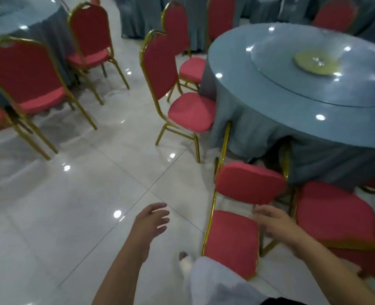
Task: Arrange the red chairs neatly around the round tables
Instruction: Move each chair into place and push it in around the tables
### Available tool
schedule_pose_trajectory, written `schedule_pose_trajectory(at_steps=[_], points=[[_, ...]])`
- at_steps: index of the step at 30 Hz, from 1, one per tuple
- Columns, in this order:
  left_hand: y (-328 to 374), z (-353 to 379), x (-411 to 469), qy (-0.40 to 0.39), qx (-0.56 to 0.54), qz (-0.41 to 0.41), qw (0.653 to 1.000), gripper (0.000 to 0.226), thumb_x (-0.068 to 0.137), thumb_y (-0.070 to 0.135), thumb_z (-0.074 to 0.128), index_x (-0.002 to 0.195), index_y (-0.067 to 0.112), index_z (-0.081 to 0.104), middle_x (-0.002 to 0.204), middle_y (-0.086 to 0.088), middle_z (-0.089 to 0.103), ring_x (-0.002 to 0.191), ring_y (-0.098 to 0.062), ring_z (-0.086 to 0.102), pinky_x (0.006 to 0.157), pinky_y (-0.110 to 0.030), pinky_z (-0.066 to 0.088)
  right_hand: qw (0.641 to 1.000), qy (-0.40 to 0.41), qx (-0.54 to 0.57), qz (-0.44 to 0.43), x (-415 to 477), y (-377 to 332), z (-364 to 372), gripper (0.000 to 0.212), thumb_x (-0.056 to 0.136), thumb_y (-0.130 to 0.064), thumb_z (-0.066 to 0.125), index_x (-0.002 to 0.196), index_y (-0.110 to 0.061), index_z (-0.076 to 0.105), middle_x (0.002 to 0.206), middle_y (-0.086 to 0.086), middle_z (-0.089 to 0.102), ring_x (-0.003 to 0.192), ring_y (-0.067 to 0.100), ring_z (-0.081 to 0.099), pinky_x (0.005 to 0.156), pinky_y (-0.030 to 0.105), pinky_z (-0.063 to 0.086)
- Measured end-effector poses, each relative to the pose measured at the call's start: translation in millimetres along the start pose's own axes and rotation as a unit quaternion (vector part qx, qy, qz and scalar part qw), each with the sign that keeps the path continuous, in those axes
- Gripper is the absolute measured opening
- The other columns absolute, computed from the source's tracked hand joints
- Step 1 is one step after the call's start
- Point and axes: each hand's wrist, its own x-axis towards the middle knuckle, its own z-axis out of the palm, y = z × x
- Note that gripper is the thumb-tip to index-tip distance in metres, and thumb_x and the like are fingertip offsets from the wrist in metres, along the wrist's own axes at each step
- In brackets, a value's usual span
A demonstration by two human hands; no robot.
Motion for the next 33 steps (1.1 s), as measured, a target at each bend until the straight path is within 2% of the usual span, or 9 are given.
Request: schedule_pose_trajectory(at_steps=[4,8,13,18,20,24,28,31,33], points=[[35.2,27.8,59.6,-0.089,0.12,-0.021,0.989,0.018,0.091,0.014,0.066,0.105,0.021,0.073,0.104,-0.009,0.074,0.092,-0.021,0.07,0.086,-0.035,0.055,0.996,0.054,0.053,0.039,54.8,-11.3,13.9,0.022,0.094,-0.019,0.066,0.116,-0.015,0.066,0.116,0.006,0.065,0.105,0.021,0.062,0.088,0.035,0.049],[69.8,47.9,117.1,-0.085,0.194,-0.046,0.976,0.017,0.092,0.016,0.065,0.104,0.023,0.073,0.105,-0.008,0.074,0.098,-0.024,0.07,0.084,-0.033,0.056,0.99,0.059,0.117,0.055,123.5,-35.5,31.9,0.03,0.094,-0.014,0.065,0.124,-0.009,0.063,0.12,0.007,0.062,0.108,0.02,0.059,0.084,0.03,0.044],[127.4,79.3,191.0,-0.105,0.24,-0.077,0.962,0.018,0.089,0.01,0.069,0.105,0.016,0.074,0.1,-0.012,0.073,0.087,-0.022,0.068,0.078,-0.032,0.052,0.974,0.062,0.196,0.095,185.7,-66.2,15.4,0.024,0.094,-0.014,0.063,0.118,-0.012,0.065,0.102,0.0,0.065,0.086,0.01,0.06,0.067,0.025,0.046],[175.2,128.4,252.8,-0.12,0.243,-0.044,0.962,0.016,0.093,0.005,0.062,0.106,0.009,0.071,0.095,-0.014,0.073,0.089,-0.029,0.069,0.08,-0.034,0.052,0.955,0.141,0.24,0.105,216.8,-80.8,-28.6,0.024,0.093,-0.018,0.066,0.116,-0.014,0.064,0.108,0.003,0.061,0.105,0.022,0.058,0.089,0.038,0.05],[188.4,154.8,278.7,-0.162,0.272,-0.042,0.948,0.017,0.094,0.008,0.061,0.108,0.011,0.071,0.102,-0.014,0.074,0.098,-0.031,0.071,0.086,-0.038,0.054,0.938,0.153,0.284,0.124,226.1,-79.1,-41.9,0.023,0.093,-0.02,0.066,0.116,-0.016,0.064,0.112,0.002,0.062,0.108,0.023,0.059,0.089,0.039,0.05],[201.4,222.1,338.0,-0.238,0.341,-0.054,0.908,0.022,0.094,0.004,0.059,0.112,0.009,0.068,0.106,-0.018,0.073,0.095,-0.031,0.071,0.077,-0.035,0.056,0.856,0.22,0.438,0.165,239.0,-69.3,-61.0,0.02,0.096,-0.021,0.062,0.115,-0.015,0.065,0.112,0.004,0.065,0.106,0.024,0.062,0.083,0.038,0.052],[205.3,302.2,388.6,-0.339,0.408,-0.099,0.842,0.029,0.096,-0.003,0.052,0.123,0.001,0.061,0.114,-0.022,0.07,0.084,-0.026,0.069,0.068,-0.029,0.055,0.762,0.298,0.539,0.2,241.9,-57.4,-55.8,0.015,0.097,-0.02,0.059,0.11,-0.017,0.066,0.106,0.005,0.068,0.1,0.022,0.066,0.082,0.039,0.053],[205.9,365.4,420.2,-0.402,0.463,-0.099,0.783,0.027,0.095,-0.002,0.054,0.121,0.0,0.061,0.084,-0.01,0.074,0.064,-0.015,0.07,0.054,-0.022,0.054,0.688,0.365,0.58,0.24,255.9,-53.0,-44.0,0.008,0.097,-0.018,0.06,0.1,-0.017,0.066,0.098,0.001,0.069,0.091,0.019,0.066,0.071,0.033,0.049],[204.9,404.8,441.0,-0.433,0.498,-0.099,0.744,0.025,0.096,0.0,0.054,0.12,0.0,0.063,0.076,-0.007,0.072,0.056,-0.011,0.068,0.049,-0.02,0.053,0.63,0.41,0.603,0.266,271.5,-58.5,-37.1,0.006,0.096,-0.016,0.06,0.095,-0.019,0.066,0.095,0.001,0.067,0.086,0.019,0.064,0.067,0.032,0.048]])
